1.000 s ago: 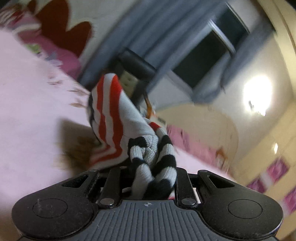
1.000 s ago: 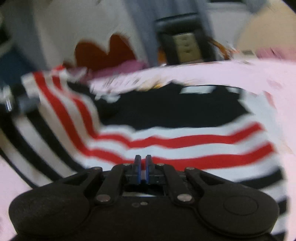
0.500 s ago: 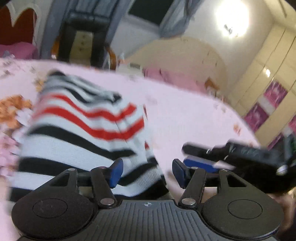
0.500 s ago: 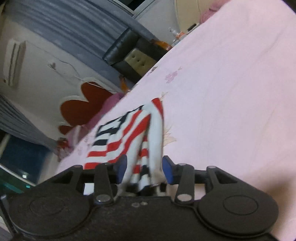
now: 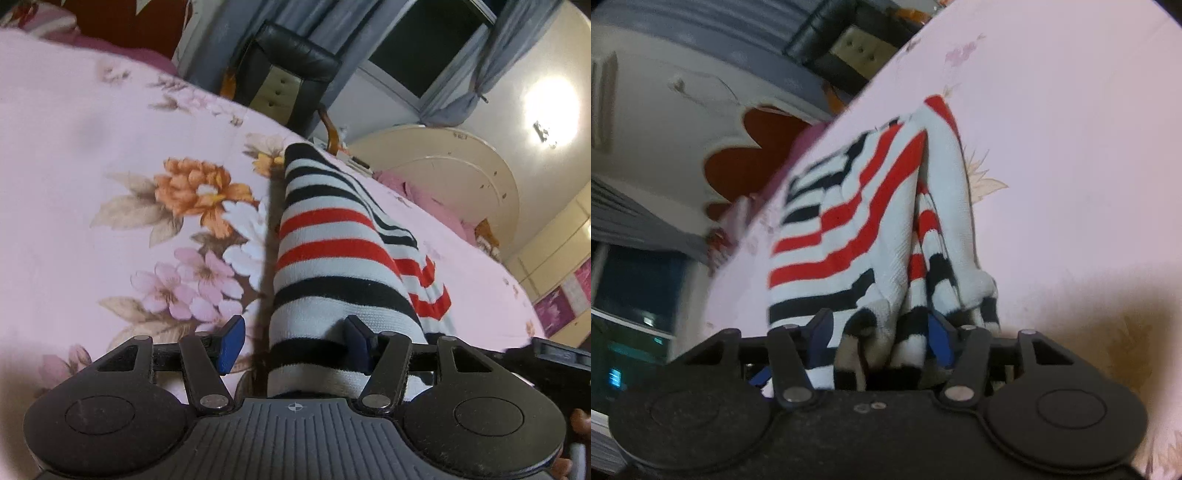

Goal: Fold small clothes

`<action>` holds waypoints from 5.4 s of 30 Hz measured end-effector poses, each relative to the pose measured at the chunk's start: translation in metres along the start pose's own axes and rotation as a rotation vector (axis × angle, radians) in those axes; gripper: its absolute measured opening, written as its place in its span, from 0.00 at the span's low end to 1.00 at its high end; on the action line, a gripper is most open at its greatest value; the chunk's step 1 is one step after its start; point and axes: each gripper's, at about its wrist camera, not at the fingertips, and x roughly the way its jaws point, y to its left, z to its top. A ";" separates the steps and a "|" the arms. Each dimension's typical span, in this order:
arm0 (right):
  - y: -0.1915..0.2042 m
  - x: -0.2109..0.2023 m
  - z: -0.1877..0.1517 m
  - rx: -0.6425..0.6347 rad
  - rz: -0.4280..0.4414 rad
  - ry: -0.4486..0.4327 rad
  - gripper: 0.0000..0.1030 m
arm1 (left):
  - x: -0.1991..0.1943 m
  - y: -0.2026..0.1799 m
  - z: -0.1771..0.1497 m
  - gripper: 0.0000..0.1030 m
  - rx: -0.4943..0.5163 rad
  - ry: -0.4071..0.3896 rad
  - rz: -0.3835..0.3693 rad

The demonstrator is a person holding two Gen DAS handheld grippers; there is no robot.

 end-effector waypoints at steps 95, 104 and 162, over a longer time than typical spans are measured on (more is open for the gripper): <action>-0.044 -0.033 0.017 -0.127 0.032 -0.097 0.53 | 0.029 -0.023 0.011 0.89 0.078 0.125 -0.135; -0.064 0.000 0.048 -0.030 0.090 -0.031 0.56 | 0.073 -0.023 0.016 0.89 0.059 0.224 -0.229; 0.146 0.000 -0.050 -0.593 -0.096 -0.198 0.32 | -0.047 -0.028 0.053 0.55 0.372 0.072 -0.241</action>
